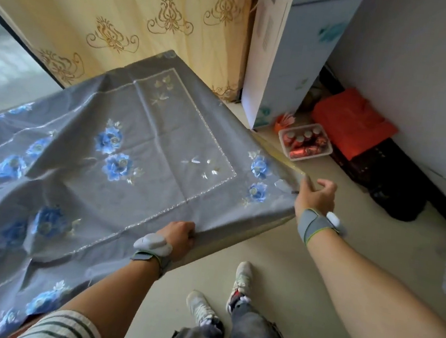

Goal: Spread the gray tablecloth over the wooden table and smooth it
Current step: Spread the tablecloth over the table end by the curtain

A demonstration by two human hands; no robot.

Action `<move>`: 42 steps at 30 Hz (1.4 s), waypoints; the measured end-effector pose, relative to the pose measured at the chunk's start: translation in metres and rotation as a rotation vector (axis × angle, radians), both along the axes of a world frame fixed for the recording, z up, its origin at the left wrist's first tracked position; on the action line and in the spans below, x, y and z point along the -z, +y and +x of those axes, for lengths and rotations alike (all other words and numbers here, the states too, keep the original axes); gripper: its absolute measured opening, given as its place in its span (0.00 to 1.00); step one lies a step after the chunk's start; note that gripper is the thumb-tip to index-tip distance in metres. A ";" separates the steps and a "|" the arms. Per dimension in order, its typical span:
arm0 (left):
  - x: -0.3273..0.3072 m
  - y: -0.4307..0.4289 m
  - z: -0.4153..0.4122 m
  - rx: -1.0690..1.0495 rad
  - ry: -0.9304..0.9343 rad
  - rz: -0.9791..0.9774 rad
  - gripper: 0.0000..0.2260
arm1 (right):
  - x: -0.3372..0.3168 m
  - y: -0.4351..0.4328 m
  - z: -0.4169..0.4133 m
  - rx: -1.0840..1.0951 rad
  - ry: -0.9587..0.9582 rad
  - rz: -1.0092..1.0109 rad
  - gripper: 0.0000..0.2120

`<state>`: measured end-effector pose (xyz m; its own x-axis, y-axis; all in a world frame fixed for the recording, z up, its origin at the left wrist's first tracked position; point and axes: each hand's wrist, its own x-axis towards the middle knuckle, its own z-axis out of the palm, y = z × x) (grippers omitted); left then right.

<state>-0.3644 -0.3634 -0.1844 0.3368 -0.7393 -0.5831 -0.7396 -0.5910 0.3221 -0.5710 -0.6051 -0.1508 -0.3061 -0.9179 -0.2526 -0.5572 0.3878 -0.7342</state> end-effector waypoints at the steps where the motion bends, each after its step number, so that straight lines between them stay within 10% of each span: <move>1: 0.002 0.002 0.002 0.001 -0.011 0.007 0.05 | 0.004 0.000 -0.004 0.009 0.021 0.016 0.17; 11: 0.013 0.019 0.015 -0.082 -0.178 -0.060 0.14 | 0.051 0.024 -0.038 -0.142 -0.049 0.610 0.16; 26: -0.012 -0.013 -0.049 -0.263 -0.219 -0.251 0.12 | 0.048 -0.040 0.049 -1.206 0.674 0.274 0.22; 31: 0.005 -0.043 -0.102 -0.364 -0.020 -0.047 0.11 | 0.055 -0.055 0.034 -0.879 0.139 0.536 0.08; 37: 0.022 -0.062 -0.121 -1.608 0.765 -0.082 0.05 | 0.053 -0.074 0.017 -0.613 -0.193 0.741 0.06; 42: 0.014 -0.056 -0.102 -1.986 0.928 -0.458 0.20 | 0.054 -0.083 0.003 -0.755 -0.132 0.807 0.03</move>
